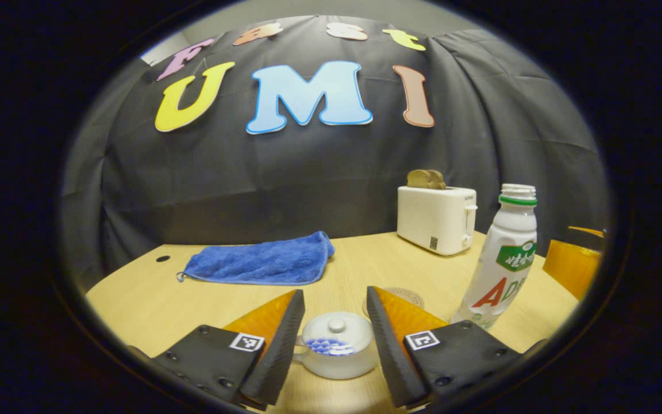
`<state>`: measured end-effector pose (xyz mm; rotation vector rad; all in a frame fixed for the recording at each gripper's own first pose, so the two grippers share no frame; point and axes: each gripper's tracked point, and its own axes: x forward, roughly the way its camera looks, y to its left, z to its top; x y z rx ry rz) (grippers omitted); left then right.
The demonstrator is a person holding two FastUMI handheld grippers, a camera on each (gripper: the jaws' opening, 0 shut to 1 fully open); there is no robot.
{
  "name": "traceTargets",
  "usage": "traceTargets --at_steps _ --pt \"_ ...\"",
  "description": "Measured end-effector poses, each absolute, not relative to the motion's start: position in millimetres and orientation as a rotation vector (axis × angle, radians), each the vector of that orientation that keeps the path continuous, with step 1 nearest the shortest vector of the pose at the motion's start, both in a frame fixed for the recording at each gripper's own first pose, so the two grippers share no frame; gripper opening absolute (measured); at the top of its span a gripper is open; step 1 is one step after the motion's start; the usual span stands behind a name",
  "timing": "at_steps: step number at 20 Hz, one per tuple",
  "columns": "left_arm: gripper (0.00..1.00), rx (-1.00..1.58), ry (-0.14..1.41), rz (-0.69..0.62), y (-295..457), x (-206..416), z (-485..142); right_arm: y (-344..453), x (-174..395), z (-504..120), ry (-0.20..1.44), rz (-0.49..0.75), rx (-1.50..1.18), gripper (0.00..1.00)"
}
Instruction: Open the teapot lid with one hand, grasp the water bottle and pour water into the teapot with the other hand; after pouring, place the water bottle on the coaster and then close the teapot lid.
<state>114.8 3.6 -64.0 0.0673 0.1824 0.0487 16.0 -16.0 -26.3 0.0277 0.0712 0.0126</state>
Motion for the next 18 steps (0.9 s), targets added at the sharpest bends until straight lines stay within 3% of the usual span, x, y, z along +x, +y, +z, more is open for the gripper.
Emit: traceTargets --at_steps 2,4,5,7,10,13,18 --pt "0.59 0.07 0.198 0.048 0.9 117.9 -71.5 -17.0 16.8 -28.0 0.075 0.01 0.027 0.99" --pt "0.59 0.085 0.203 0.059 2.9 119.7 -73.5 -19.8 17.3 -29.0 0.077 0.005 0.029 0.99" --pt "0.67 0.088 0.203 0.061 2.5 120.1 -74.7 -20.4 18.0 -29.2 0.076 0.002 0.03 0.99" --pt "0.65 0.095 0.203 0.075 4.9 121.0 -75.0 -21.4 18.0 -30.4 0.077 0.0 0.031 0.99" --pt "0.55 0.105 0.192 0.081 5.9 122.3 -72.0 -19.1 18.9 -31.7 0.083 0.007 0.032 0.99" --pt "0.24 0.097 0.198 0.084 6.5 121.9 -72.4 -19.2 19.1 -32.2 0.083 0.008 0.029 0.99" --pt "0.13 0.081 0.202 0.071 8.6 122.2 -70.7 -18.5 20.5 -33.9 0.089 0.011 0.024 0.99"
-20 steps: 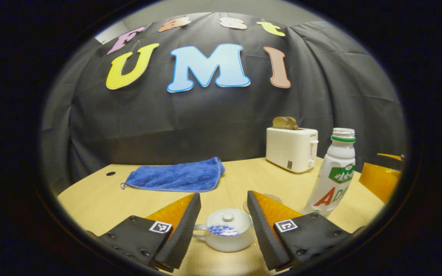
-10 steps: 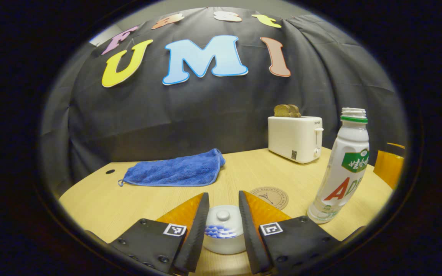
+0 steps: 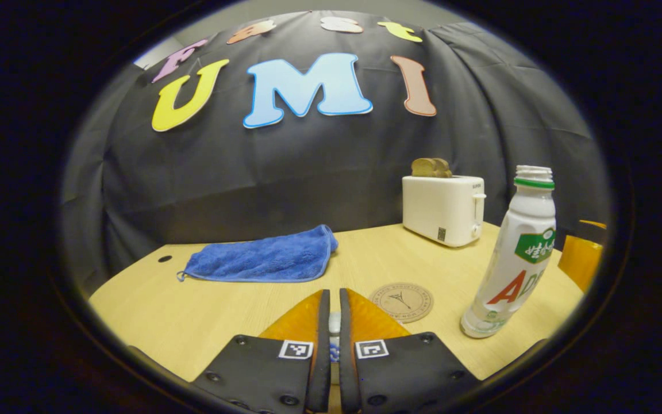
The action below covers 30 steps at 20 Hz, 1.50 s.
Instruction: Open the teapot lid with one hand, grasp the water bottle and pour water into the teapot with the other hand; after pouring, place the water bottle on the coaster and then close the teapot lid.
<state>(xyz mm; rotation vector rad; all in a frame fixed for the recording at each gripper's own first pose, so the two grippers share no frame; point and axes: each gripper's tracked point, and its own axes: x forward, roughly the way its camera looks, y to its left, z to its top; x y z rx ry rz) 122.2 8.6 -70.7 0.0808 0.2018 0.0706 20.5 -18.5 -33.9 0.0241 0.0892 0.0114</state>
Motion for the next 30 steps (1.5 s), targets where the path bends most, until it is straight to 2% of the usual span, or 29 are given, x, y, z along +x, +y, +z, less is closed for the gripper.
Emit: traceTargets --at_steps 2,4,5,9,10,12,13,14,18,19,21,22,30 --pt "0.17 0.059 0.197 0.065 10 123 -69 -17 22 -36 0.092 0.02 0.022 0.99" --pt "0.13 0.023 0.181 0.055 10 120 -63 -15 23 -37 0.092 0.035 0.023 0.99" --pt "0.17 0.015 0.17 0.05 11 118 -59 -13 24 -38 0.092 0.043 0.026 0.99" --pt "0.17 -0.012 0.142 0.037 14 110 -44 -9 29 -43 0.105 0.069 0.034 0.99" --pt "0.13 -0.017 0.134 0.034 14 108 -39 -8 30 -44 0.107 0.071 0.028 0.99" --pt "0.13 -0.019 0.121 0.026 17 101 -29 -8 34 -46 0.111 0.077 0.021 0.99" --pt "0.17 -0.02 0.116 0.024 19 98 -25 -6 36 -49 0.116 0.082 0.021 0.99" --pt "0.13 -0.022 0.11 0.023 22 94 -19 -4 38 -50 0.122 0.089 0.023 0.99" --pt "0.13 -0.044 0.082 0.024 34 73 -1 0 49 -62 0.149 0.101 0.003 0.99" --pt "0.17 -0.044 0.076 0.028 38 68 4 1 51 -64 0.154 0.103 -0.002 0.99" --pt "0.17 -0.041 0.068 0.036 47 59 11 2 55 -69 0.166 0.104 -0.003 0.99" --pt "0.13 -0.041 0.066 0.04 50 55 12 2 57 -70 0.172 0.106 0.001 0.99" --pt "0.13 -0.055 0.075 0.055 70 30 11 8 66 -86 0.218 0.115 0.01 0.99"
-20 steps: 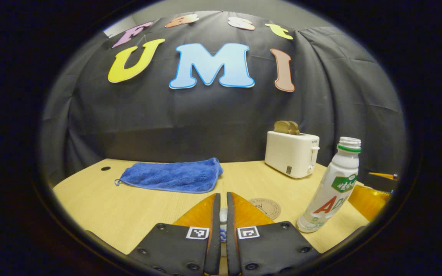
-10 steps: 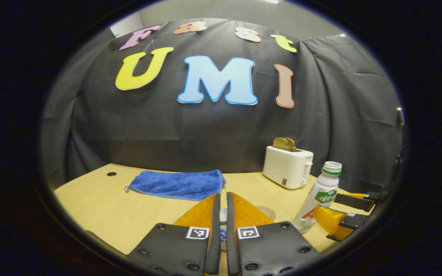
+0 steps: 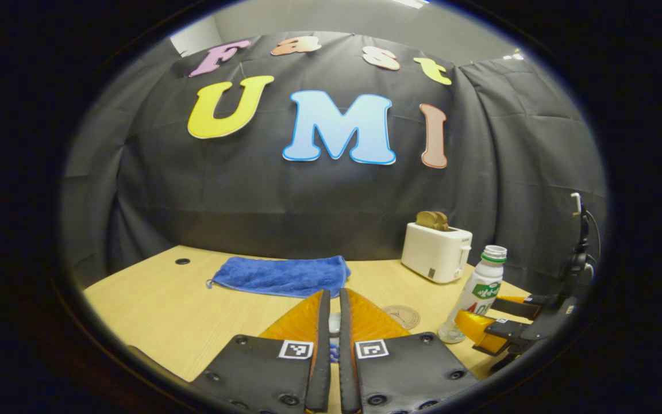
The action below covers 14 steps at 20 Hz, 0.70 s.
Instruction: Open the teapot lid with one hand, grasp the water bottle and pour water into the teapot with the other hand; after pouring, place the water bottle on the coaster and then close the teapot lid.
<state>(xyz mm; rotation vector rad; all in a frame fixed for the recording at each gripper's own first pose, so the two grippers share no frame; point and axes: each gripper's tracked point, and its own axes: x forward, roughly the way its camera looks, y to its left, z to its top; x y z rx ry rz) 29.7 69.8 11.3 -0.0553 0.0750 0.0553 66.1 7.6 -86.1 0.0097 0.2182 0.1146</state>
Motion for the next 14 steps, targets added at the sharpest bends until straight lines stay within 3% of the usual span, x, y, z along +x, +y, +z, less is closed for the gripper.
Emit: traceTargets --at_steps 4,6,8,9,10,14 --pt "0.17 -0.068 0.08 0.056 76 23 7 7 69 -90 0.23 0.109 -0.005 0.99" --pt "0.13 -0.072 0.086 0.057 78 20 5 8 70 -90 0.233 0.108 -0.014 0.98" --pt "0.17 -0.077 0.092 0.056 80 19 1 9 70 -92 0.234 0.109 -0.02 0.88" --pt "0.17 -0.079 0.095 0.056 82 18 -2 5 73 -95 0.234 0.096 -0.025 1.0" --pt "0.17 -0.081 0.098 0.056 83 17 -2 6 71 -90 0.237 0.094 -0.028 0.77" --pt "0.17 -0.09 0.11 0.057 89 15 -10 9 70 -89 0.238 0.091 -0.109 0.77"
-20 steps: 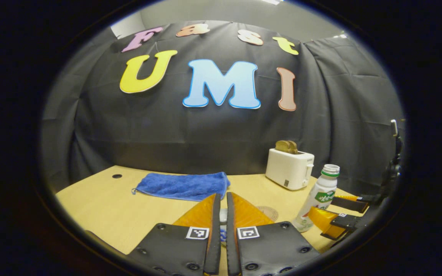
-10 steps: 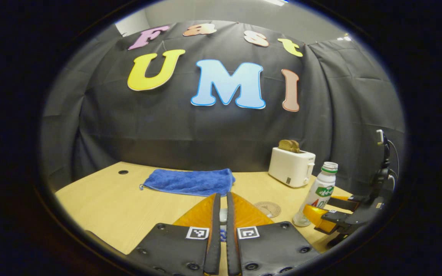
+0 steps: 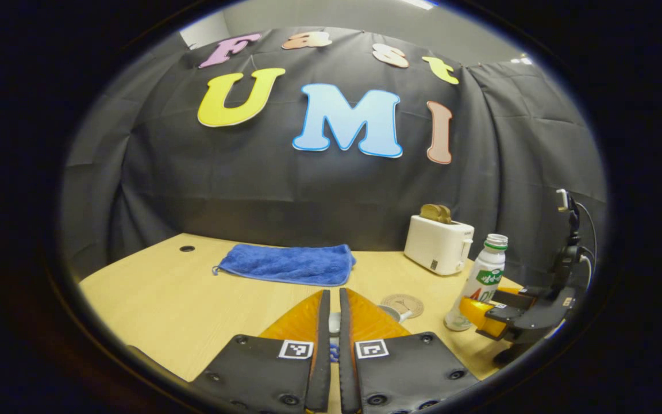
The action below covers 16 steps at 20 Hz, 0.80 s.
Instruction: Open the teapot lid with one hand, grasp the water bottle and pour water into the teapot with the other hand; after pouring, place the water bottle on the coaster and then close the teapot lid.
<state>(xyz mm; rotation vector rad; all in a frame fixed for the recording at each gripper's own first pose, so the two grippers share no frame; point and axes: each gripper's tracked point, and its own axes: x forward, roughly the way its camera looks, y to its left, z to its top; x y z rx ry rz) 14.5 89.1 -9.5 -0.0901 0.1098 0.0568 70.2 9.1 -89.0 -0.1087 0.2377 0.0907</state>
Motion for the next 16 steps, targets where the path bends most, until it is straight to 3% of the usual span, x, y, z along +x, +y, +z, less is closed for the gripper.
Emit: traceTargets --at_steps 9,14,15,16 --pt "0.17 -0.113 0.128 0.084 117 2 -23 7 77 -65 0.2 0.018 -0.555 0.77" --pt "0.17 -0.135 0.138 0.088 124 -1 -31 16 78 -64 0.192 0.033 -0.602 0.71" --pt "0.13 -0.137 0.14 0.088 125 -1 -33 16 79 -64 0.19 0.031 -0.589 0.71" --pt "0.17 -0.137 0.141 0.089 126 0 -34 15 79 -65 0.189 0.031 -0.584 0.71"
